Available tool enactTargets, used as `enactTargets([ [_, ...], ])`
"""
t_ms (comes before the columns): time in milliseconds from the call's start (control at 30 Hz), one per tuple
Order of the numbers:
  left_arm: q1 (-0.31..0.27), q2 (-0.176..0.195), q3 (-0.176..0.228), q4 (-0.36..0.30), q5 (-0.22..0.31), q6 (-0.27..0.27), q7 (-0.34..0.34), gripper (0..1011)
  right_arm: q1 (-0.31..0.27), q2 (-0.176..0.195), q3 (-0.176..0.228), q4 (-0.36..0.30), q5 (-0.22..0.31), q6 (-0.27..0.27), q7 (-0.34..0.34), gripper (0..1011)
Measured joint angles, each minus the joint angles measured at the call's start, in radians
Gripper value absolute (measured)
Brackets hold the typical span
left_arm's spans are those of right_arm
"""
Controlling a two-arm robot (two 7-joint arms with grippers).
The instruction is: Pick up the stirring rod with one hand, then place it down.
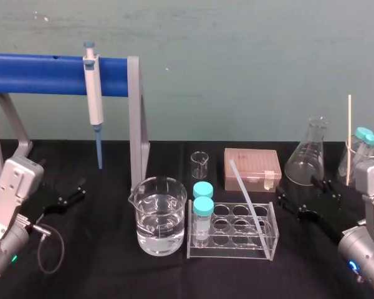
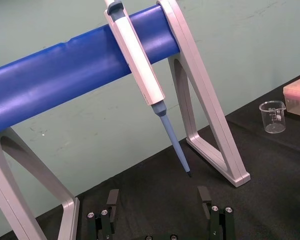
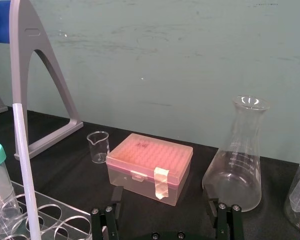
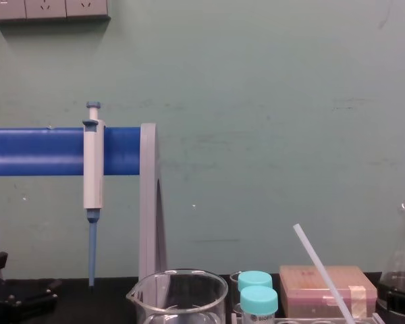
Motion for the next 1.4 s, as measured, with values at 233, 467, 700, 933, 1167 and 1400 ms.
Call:
enactTargets([
  [233,0.000,0.000,0.000,0.000,0.000,0.000,0.000,1000,0.001,0.001,-0.001,0.000,0.001,-0.004,0.000,1000],
  [467,0.000,0.000,0.000,0.000,0.000,0.000,0.000,1000,0.001,0.001,-0.001,-0.001,0.002,-0.006,0.001,1000],
  [700,0.000,0.000,0.000,0.000,0.000,0.000,0.000,1000,0.001,0.001,-0.001,-0.001,0.003,-0.007,0.001,1000],
  [933,0.000,0.000,0.000,0.000,0.000,0.000,0.000,1000,0.001,0.001,-0.001,-0.001,0.003,-0.008,0.001,1000],
  [1167,0.000,0.000,0.000,0.000,0.000,0.000,0.000,1000,0.001,0.001,-0.001,-0.001,0.003,-0.008,0.001,1000],
  [1400,0.000,0.000,0.000,0.000,0.000,0.000,0.000,1000,0.001,0.001,-0.001,-0.001,0.003,-0.009,0.001,1000],
])
